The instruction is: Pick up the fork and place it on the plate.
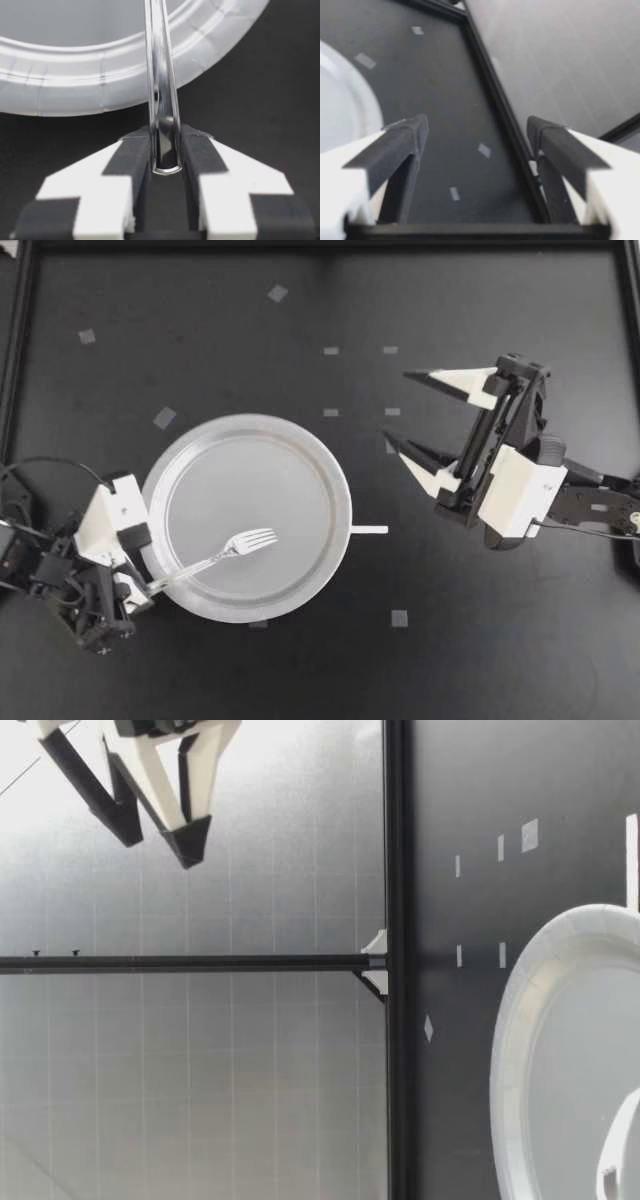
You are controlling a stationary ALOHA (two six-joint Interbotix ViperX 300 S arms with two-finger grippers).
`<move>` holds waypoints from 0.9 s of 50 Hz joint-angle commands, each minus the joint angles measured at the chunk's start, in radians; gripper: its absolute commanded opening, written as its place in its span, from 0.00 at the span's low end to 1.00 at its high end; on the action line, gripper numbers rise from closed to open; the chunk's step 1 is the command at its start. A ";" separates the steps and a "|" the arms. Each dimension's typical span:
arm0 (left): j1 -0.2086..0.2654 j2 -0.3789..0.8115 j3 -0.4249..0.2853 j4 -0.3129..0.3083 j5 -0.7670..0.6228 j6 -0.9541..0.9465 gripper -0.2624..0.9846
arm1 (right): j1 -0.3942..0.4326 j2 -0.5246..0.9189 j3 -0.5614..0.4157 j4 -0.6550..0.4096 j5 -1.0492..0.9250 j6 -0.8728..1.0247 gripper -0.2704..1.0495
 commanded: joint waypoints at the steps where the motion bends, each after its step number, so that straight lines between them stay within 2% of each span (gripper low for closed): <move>1: -0.003 0.061 0.002 0.003 -0.063 -0.002 0.24 | 0.003 -0.006 -0.011 -0.006 -0.005 0.006 0.78; 16: -0.003 0.086 0.034 -0.003 -0.097 -0.003 0.24 | 0.014 -0.003 -0.015 -0.006 -0.009 0.008 0.78; 31: -0.003 0.075 0.020 -0.005 -0.097 -0.003 0.27 | 0.017 0.000 -0.018 -0.006 -0.009 0.008 0.78; 38: -0.003 0.075 0.015 -0.006 -0.087 -0.005 0.39 | 0.017 0.000 -0.018 -0.006 -0.011 0.006 0.78; 45: -0.003 0.075 0.012 -0.014 -0.083 -0.005 0.64 | 0.017 0.000 -0.018 -0.006 -0.011 0.006 0.78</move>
